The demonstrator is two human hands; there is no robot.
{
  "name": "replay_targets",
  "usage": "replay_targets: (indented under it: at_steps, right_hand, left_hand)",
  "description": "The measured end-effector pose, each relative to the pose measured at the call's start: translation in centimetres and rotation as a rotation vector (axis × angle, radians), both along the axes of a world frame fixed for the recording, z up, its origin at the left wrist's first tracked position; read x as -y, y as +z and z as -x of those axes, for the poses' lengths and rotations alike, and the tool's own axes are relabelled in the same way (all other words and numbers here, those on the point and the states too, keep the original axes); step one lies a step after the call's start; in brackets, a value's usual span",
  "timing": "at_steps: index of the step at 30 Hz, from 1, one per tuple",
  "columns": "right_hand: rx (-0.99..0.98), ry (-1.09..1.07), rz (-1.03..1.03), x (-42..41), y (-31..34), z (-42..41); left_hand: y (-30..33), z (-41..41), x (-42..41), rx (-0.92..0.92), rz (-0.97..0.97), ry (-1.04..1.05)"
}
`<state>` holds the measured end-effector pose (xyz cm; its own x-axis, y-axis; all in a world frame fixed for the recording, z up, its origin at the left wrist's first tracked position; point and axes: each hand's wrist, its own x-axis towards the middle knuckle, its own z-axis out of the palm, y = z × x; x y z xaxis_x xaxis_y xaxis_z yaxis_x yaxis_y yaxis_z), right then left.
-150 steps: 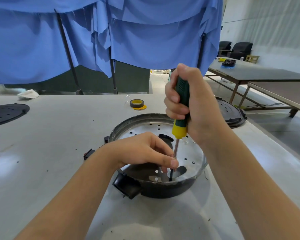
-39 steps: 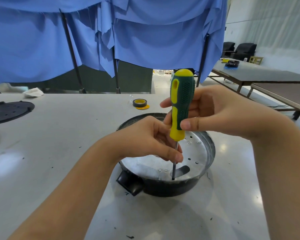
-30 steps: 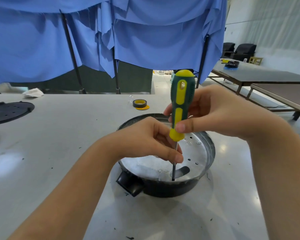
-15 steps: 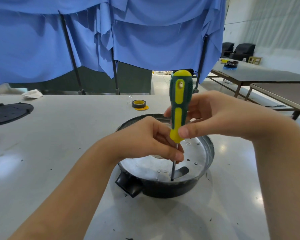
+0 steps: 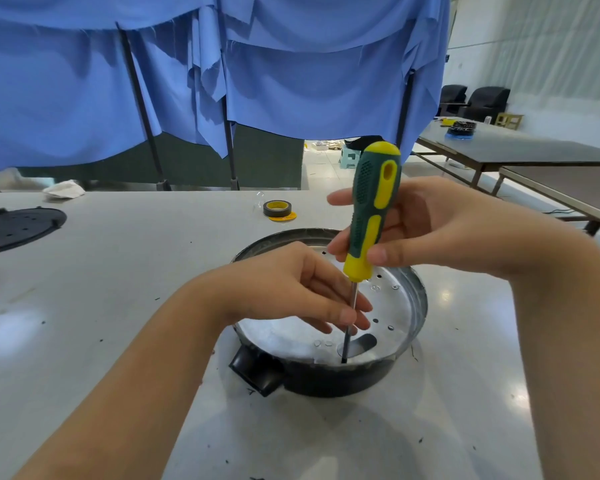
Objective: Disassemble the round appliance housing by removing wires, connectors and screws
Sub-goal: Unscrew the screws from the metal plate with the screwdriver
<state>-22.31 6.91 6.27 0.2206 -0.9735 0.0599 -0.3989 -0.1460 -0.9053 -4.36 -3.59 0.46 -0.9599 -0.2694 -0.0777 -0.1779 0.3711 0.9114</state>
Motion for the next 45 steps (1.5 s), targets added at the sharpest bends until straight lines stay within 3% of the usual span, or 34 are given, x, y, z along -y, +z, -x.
replay_targets:
  at_steps: [10, 17, 22, 35, 40, 45]
  right_hand:
    - [-0.161, -0.087, 0.04, 0.5, -0.2, -0.3]
    - [-0.112, -0.201, 0.222, 0.7, -0.1, -0.9]
    - [-0.14, -0.297, 0.335, 0.9, 0.0, -1.3]
    - [-0.199, -0.401, 0.442, 0.9, 0.3, -2.8]
    - [-0.206, -0.415, 0.452, 0.5, 0.6, -2.6]
    - [-0.057, -0.361, 0.43, 0.3, 0.7, -2.2]
  left_hand:
    - [-0.1, 0.5, -0.2, -0.038, 0.109, 0.083]
    - [-0.2, 0.9, -0.5, -0.046, 0.125, 0.092]
    - [-0.3, 1.2, -0.8, -0.022, 0.258, 0.133]
    - [-0.3, 1.7, -1.7, 0.03, 0.419, 0.219]
    - [0.5, 1.3, -1.8, 0.016, 0.373, 0.226]
    - [2.3, 0.2, -2.0, -0.177, 0.097, 0.224]
